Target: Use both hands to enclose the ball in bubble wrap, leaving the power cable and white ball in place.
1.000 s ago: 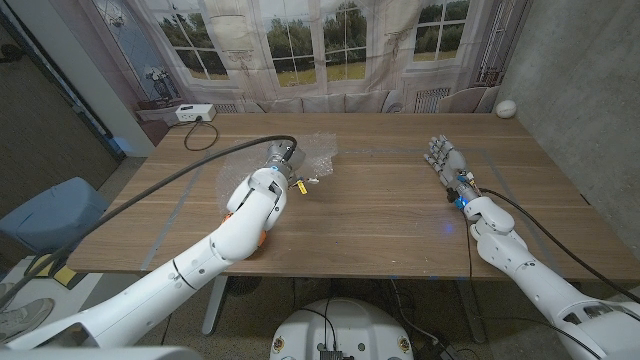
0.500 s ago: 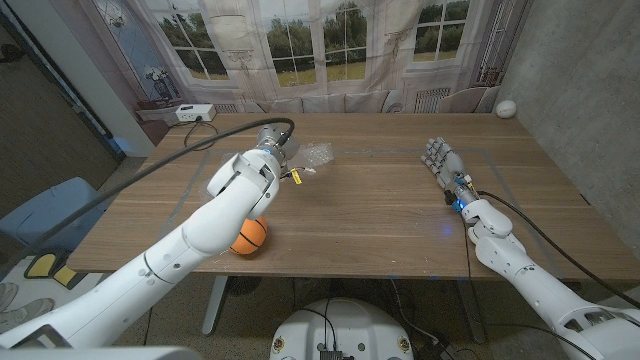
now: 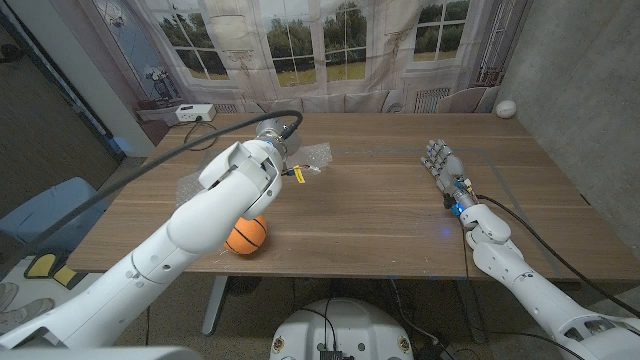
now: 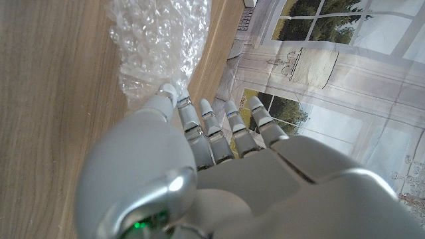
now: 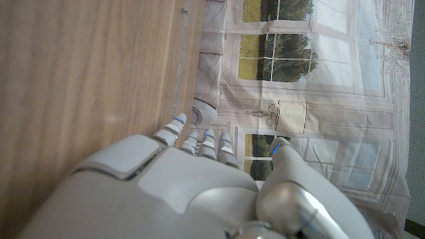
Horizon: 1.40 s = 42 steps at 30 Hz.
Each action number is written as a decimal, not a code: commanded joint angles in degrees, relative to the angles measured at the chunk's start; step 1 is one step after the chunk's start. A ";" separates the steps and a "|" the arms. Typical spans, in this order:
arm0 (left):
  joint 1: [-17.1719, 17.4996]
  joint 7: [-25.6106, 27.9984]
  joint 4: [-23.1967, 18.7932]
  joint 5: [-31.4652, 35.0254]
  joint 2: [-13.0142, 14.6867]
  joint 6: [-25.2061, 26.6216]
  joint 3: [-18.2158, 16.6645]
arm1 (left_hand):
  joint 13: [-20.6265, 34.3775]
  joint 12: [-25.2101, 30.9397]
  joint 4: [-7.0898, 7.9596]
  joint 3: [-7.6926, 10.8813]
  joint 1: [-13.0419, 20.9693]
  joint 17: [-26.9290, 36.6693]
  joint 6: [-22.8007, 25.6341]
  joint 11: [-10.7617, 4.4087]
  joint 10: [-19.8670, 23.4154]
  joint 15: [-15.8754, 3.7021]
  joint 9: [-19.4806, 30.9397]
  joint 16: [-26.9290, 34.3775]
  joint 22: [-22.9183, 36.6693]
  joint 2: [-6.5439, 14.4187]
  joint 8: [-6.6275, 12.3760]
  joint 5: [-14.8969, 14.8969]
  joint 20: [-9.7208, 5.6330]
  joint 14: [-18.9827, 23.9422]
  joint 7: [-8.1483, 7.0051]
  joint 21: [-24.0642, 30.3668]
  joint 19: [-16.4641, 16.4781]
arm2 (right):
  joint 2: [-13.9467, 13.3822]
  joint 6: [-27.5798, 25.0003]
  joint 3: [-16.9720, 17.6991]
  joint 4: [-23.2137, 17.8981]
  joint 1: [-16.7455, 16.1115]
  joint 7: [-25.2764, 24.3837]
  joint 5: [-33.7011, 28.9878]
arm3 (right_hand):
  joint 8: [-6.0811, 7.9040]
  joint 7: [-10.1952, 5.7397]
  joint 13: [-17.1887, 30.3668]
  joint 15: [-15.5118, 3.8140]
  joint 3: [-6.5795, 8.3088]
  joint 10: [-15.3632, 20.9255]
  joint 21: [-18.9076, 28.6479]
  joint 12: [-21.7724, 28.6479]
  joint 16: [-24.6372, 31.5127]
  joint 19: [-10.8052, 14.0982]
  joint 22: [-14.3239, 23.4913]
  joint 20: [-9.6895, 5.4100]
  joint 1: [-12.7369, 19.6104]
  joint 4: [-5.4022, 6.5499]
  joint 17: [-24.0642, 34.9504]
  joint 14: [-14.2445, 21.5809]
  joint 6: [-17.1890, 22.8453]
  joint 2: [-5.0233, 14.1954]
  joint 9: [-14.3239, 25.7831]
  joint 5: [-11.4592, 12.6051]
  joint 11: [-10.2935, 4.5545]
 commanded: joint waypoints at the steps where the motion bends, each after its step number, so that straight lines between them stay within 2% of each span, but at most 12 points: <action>1: 1.96 -4.52 -5.43 -5.01 -3.36 -3.94 -0.78 | 0.14 0.14 0.25 -0.06 -0.45 0.06 1.17 -0.21 0.47 -6.30 0.49 -0.04 0.12 -0.24 0.62 0.48 -0.07 0.36 -1.17 0.11 0.15 | 1.80 2.96 0.39 1.49 -0.36 0.34 0.53 | 0.29 0.04 0.16 0.10 0.07 0.32 0.49 0.05 0.07 0.44 0.30 -0.21 -0.22 -0.16 0.35 0.30 0.25 -0.11 0.18 0.40 -0.02; 13: 5.36 -8.98 -8.43 -3.67 -7.34 -8.22 -0.58 | 0.30 0.13 0.18 -0.16 -0.33 0.03 1.66 -0.37 0.88 -6.49 1.17 -0.18 0.05 -0.40 1.50 1.03 -0.40 0.85 -1.02 0.25 0.41 | 4.27 5.27 0.05 4.92 1.08 1.48 0.68 | 0.27 0.03 0.16 0.12 0.05 0.34 0.58 0.05 0.14 0.75 0.29 -0.16 -0.28 -0.18 0.34 0.65 0.14 -0.13 0.18 0.42 0.03; 17: 9.05 -8.98 -8.13 -1.74 -13.79 -14.96 -3.76 | 0.34 0.13 0.14 -0.16 -0.28 0.02 1.83 -0.42 0.97 -6.40 1.14 -0.24 0.03 -0.41 1.61 1.10 -0.32 0.90 -0.93 0.26 0.40 | 4.38 5.36 -0.02 4.65 0.93 0.83 0.38 | 0.27 -0.03 0.16 0.06 0.05 0.29 0.61 0.02 0.17 0.87 0.30 -0.15 -0.30 -0.19 0.34 0.79 0.12 -0.13 0.18 0.42 -0.18; 23: 14.23 -8.98 -8.02 3.03 -26.93 -28.14 -8.82 | 0.40 0.03 0.03 -0.17 -0.18 -0.03 2.21 -0.40 0.94 -6.20 0.92 -0.40 0.00 -0.54 1.73 1.17 -0.14 0.94 -0.60 0.23 0.28 | 4.41 5.41 0.06 3.79 0.32 -0.94 -0.11 | 0.28 -0.01 0.16 0.07 0.05 0.34 0.67 0.04 0.22 1.08 0.30 -0.12 -0.30 -0.21 0.33 1.03 0.11 -0.12 0.18 0.44 -0.17; 25: 15.02 -8.98 -8.04 3.87 -29.43 -30.78 -9.67 | 0.44 -0.02 -0.56 -0.12 0.31 -0.23 1.26 -0.77 1.14 -6.59 0.42 -0.47 -0.06 -1.03 1.08 1.06 -0.50 1.60 -1.19 0.32 0.47 | 4.44 5.43 0.07 3.71 0.26 -1.41 -0.25 | 0.28 -0.04 0.16 0.01 0.05 0.32 0.70 0.03 0.23 1.18 0.30 -0.16 -0.30 -0.22 0.33 1.08 0.11 -0.12 0.17 0.44 -0.11; 26: 15.33 -8.98 -8.00 4.74 -30.85 -32.20 -9.93 | 0.39 -0.41 -1.03 -0.37 0.60 -0.32 -2.08 -0.70 0.55 -6.27 -0.23 -0.72 -0.11 -1.64 -0.68 0.77 -0.46 1.45 -2.03 0.37 0.60 | 4.45 5.43 0.05 3.72 0.28 -1.50 -0.31 | 0.28 -0.03 0.16 -0.05 0.05 0.32 0.71 0.03 0.26 1.22 0.30 -0.19 -0.30 -0.22 0.33 1.18 0.11 -0.12 0.17 0.44 -0.09; 29: 15.60 -8.98 -7.79 5.01 -33.30 -34.31 -10.94 | 0.38 -2.92 -0.19 -5.47 -3.19 -0.46 -21.35 0.11 -4.43 -4.45 -4.19 -2.59 -0.33 -6.98 -11.97 0.64 0.93 -0.82 -4.70 -0.42 -0.88 | 4.49 5.25 -0.14 4.02 0.69 -1.39 -0.45 | 0.28 -0.09 0.16 -0.03 0.05 0.29 0.75 0.02 0.29 1.37 0.30 -0.20 -0.31 -0.23 0.33 1.34 0.10 -0.12 0.17 0.44 -0.06; 31: 15.69 -8.98 -7.63 5.26 -35.22 -35.52 -11.58 | 0.31 -4.59 0.34 -7.81 -4.78 -0.52 -31.23 1.49 -7.88 -2.87 -5.71 -3.69 -0.35 -9.16 -16.92 1.65 1.78 -2.67 -3.79 -0.89 -1.51 | 4.74 5.19 -0.34 4.63 1.30 -1.35 -0.63 | 0.29 -0.07 0.16 0.00 0.05 0.34 0.76 0.03 0.28 1.42 0.30 -0.18 -0.32 -0.23 0.33 1.36 0.11 -0.13 0.17 0.45 -0.03; 33: 15.68 -8.98 -7.50 5.61 -36.90 -37.01 -12.09 | 0.31 -5.86 1.03 -9.85 -6.40 -0.51 -38.03 2.65 -10.84 -1.07 -6.54 -4.45 -0.34 -10.86 -18.31 2.72 2.53 -4.38 -2.63 -1.34 -2.16 | 4.92 5.11 -0.50 5.13 1.79 -1.20 -0.71 | 0.29 -0.06 0.16 0.01 0.04 0.30 0.75 0.02 0.28 1.40 0.30 -0.19 -0.33 -0.24 0.33 1.38 0.11 -0.14 0.17 0.45 -0.04; 34: 15.66 -8.98 -7.42 5.70 -37.78 -37.60 -12.36 | 0.31 -6.53 1.35 -10.93 -7.15 -0.47 -40.76 3.34 -12.65 -0.52 -6.87 -4.62 -0.32 -11.77 -18.36 3.39 2.79 -4.95 -1.35 -1.55 -2.41 | 4.96 5.06 -0.57 5.30 1.97 -1.15 -0.78 | 0.28 -0.06 0.16 0.04 0.04 0.32 0.75 0.02 0.28 1.41 0.30 -0.20 -0.33 -0.24 0.33 1.39 0.09 -0.14 0.17 0.45 -0.05; 38: 15.48 -8.98 -7.23 4.96 -39.78 -38.85 -13.15 | 0.45 -7.43 2.35 -14.40 -9.49 -0.34 -49.14 5.62 -16.33 2.10 -7.48 -5.19 -0.27 -14.48 -18.50 5.85 3.62 -7.67 0.60 -2.19 -3.21 | 5.15 5.06 -0.68 6.04 2.59 -0.91 -0.82 | 0.29 -0.09 0.16 0.06 0.02 0.33 0.74 0.03 0.25 1.44 0.30 -0.21 -0.36 -0.24 0.34 1.41 0.09 -0.17 0.17 0.44 -0.11; 42: 15.95 -8.98 -7.05 4.89 -44.07 -41.76 -14.05 | 0.55 -7.89 2.90 -16.77 -10.84 -0.24 -55.00 6.73 -19.30 3.07 -7.73 -5.28 -0.23 -15.96 -18.55 7.78 4.03 -9.13 1.10 -2.60 -3.72 | 5.29 4.97 -0.69 6.61 3.02 -0.38 -0.58 | 0.28 -0.11 0.16 0.12 0.00 0.31 0.73 0.02 0.24 1.46 0.31 -0.20 -0.39 -0.24 0.34 1.45 0.07 -0.19 0.17 0.44 -0.04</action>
